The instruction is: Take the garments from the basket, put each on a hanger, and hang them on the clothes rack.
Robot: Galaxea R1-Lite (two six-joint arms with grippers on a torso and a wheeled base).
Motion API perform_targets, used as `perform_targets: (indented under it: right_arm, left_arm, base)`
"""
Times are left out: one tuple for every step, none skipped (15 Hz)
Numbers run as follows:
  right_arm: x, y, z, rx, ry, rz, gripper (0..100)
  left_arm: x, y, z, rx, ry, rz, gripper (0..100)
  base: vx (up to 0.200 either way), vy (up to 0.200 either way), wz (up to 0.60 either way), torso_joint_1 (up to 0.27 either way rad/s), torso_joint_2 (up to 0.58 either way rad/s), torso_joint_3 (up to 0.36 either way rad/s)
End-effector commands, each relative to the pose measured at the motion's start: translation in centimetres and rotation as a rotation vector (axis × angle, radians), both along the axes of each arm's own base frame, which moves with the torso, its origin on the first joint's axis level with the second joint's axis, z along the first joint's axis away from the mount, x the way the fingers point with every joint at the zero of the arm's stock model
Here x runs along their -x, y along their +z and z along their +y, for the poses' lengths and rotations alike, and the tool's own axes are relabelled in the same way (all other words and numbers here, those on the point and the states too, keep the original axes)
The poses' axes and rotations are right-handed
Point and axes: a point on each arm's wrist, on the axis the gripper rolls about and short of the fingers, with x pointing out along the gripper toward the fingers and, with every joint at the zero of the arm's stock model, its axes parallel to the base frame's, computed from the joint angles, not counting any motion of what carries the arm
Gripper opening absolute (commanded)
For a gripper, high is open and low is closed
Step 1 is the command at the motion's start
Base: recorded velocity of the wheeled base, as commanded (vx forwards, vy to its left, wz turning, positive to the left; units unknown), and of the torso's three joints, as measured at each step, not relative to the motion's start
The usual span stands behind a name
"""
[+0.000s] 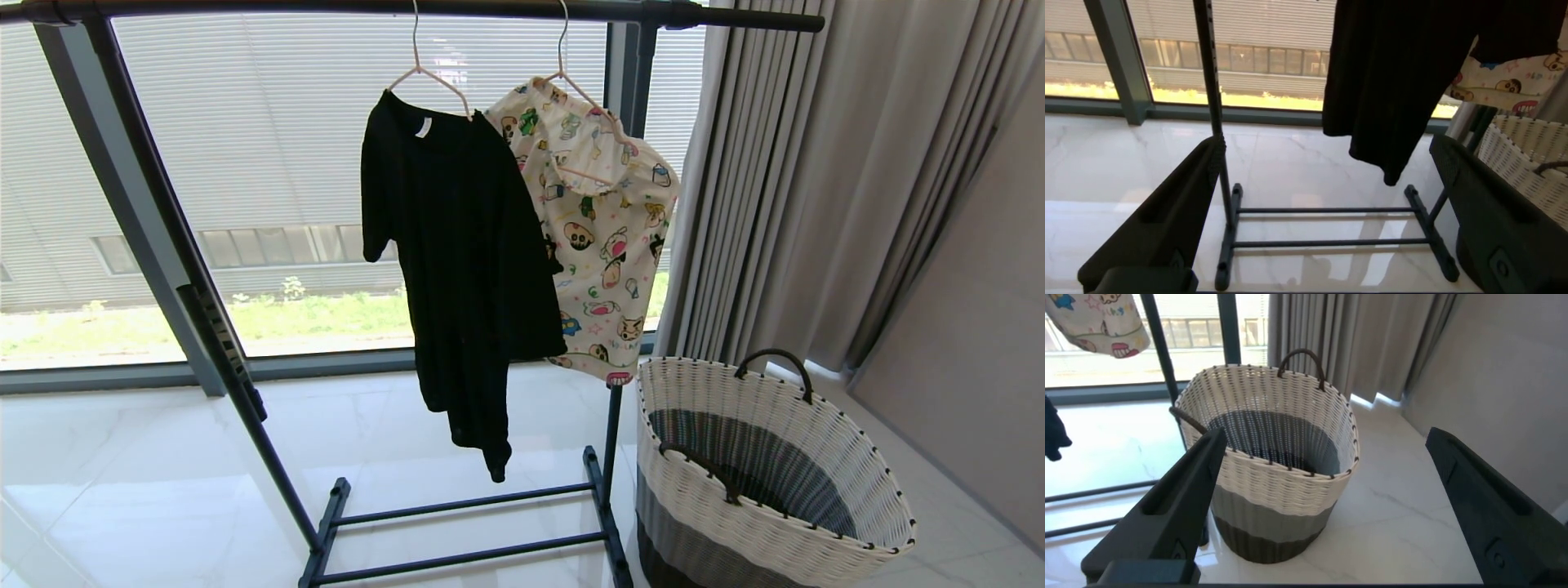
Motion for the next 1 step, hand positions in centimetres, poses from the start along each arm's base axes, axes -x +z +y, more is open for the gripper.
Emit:
perform_targets:
  right_arm:
    - [0.00,0.00,0.00,0.003,-0.001,-0.001,100]
  left_arm:
    - [0.00,0.01,0.00,0.000,0.000,-0.001,100]
  base:
    - [0.000,0.000,0.00,0.000,0.00,0.000]
